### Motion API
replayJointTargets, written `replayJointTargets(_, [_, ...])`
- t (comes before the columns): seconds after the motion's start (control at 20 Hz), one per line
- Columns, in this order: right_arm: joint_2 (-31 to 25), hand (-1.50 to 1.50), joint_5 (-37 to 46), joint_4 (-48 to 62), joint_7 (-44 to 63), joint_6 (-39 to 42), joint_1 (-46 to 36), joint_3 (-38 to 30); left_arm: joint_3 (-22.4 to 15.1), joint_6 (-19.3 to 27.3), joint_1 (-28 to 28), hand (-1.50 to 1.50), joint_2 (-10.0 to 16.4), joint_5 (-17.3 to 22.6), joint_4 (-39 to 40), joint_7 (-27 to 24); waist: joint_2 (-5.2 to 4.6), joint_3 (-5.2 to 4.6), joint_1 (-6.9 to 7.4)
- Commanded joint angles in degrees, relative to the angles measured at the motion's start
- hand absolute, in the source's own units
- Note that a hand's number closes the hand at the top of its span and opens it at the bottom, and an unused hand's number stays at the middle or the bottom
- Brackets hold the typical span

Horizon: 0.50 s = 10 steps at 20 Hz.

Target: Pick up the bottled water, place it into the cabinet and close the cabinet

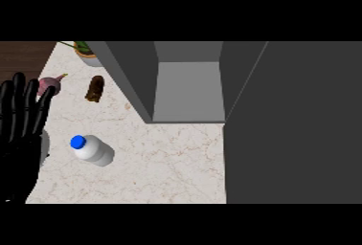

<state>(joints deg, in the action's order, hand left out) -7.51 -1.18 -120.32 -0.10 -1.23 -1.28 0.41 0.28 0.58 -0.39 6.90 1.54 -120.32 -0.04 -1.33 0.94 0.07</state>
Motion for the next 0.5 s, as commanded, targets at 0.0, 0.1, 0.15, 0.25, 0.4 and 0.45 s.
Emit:
replayJointTargets(0.0, [2.0,-1.5,-1.0,-1.1,-2.6,0.8,3.7,1.1,-0.1,1.5,-2.1,-1.5,-0.1,-2.8,0.5,2.5,1.36,-0.92,-0.28])
replayJointTargets(0.1, [2.9,-1.5,-1.2,-6.0,-2.8,1.2,8.3,2.7,5.0,-1.0,-1.1,-1.5,2.4,1.1,1.5,0.8,1.42,-0.94,-0.37])
replayJointTargets(0.15, [3.1,-1.5,-0.5,-8.5,-0.7,0.2,7.6,3.0,7.2,-0.3,-3.4,-1.5,3.9,1.4,0.4,3.9,1.44,-0.94,-0.39])
replayJointTargets(0.25, [1.9,-1.5,-4.7,-12.1,-3.5,3.3,14.3,0.8,8.0,-1.7,2.3,-1.5,4.4,2.6,-4.4,3.6,1.56,-0.92,-0.34])
replayJointTargets(0.4, [2.1,-1.5,-7.0,-10.1,10.9,3.5,14.6,7.0,4.5,1.0,4.3,-1.5,-0.2,5.5,0.4,13.5,1.5,-0.97,-0.34])
replayJointTargets(0.45, [2.0,-1.5,-7.0,-13.5,13.3,2.6,16.0,6.9,2.8,1.4,7.2,-1.5,-0.9,5.1,-4.8,16.2,1.69,-0.95,-0.07])
